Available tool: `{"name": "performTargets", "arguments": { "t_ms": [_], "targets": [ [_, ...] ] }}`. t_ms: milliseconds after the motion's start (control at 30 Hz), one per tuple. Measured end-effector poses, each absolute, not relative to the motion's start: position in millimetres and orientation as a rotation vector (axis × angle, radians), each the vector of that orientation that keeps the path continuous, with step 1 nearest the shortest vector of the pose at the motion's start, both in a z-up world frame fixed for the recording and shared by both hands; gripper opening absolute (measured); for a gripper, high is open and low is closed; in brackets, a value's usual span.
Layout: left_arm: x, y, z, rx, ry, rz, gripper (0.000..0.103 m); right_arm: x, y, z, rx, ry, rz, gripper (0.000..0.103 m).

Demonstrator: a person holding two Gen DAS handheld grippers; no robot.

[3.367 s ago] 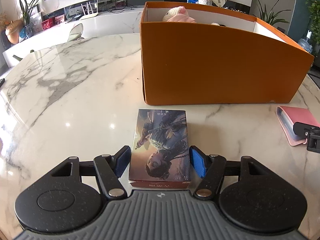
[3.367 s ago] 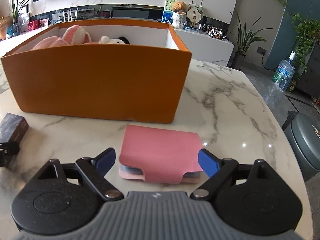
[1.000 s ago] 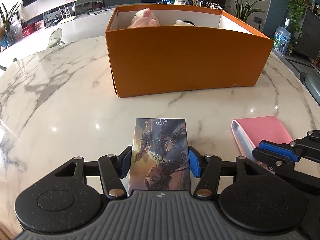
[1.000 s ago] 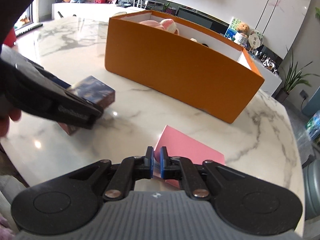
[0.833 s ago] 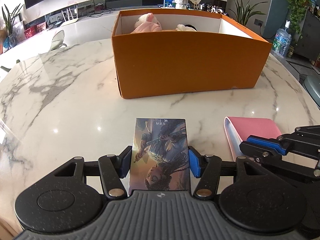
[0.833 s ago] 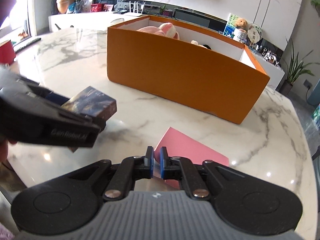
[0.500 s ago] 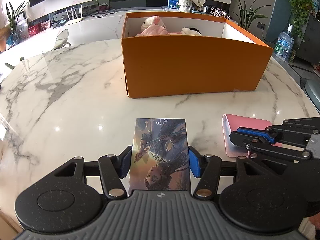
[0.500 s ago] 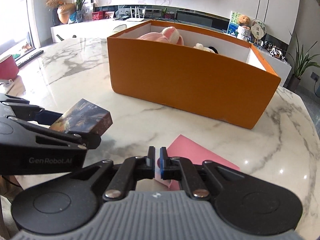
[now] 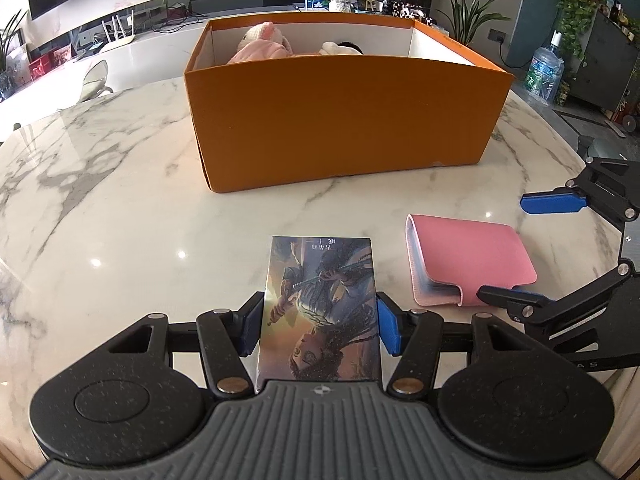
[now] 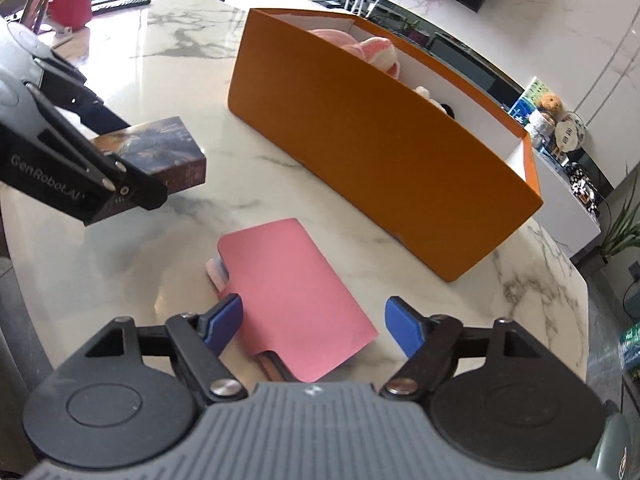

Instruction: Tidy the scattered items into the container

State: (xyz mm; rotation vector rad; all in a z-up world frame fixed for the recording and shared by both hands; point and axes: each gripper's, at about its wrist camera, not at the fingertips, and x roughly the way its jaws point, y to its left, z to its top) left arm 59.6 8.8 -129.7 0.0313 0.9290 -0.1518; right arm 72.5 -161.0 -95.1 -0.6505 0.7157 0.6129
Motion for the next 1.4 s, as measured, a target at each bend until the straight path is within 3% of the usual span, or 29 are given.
{"name": "performTargets", "arguments": {
  "t_ms": [633, 833, 1000, 1167, 1300, 1400],
  "targets": [
    [70, 9, -142, 0.023, 0.97, -0.142, 0.066, 118, -140, -113, -0.453, 0.898, 0.535, 0.089],
    [72, 18, -144, 0.007, 0.98, -0.107, 0.066, 110, -125, -110, -0.366, 0.976, 0.323, 0.087],
    [72, 24, -146, -0.009, 0.992, -0.085, 0.066, 96, -121, -102, -0.315, 0.965, 0.276, 0.075],
    [71, 27, -147, -0.018, 1.002, -0.092, 0.066, 84, -127, -96, -0.251, 0.971, 0.358, 0.074],
    [70, 28, -146, -0.017, 1.004, -0.096, 0.066, 78, -131, -95, -0.339, 0.913, 0.406, 0.084],
    [70, 27, -146, -0.012, 1.005, -0.098, 0.066, 79, -132, -98, -0.422, 0.888, 0.457, 0.086]
  ]
}}
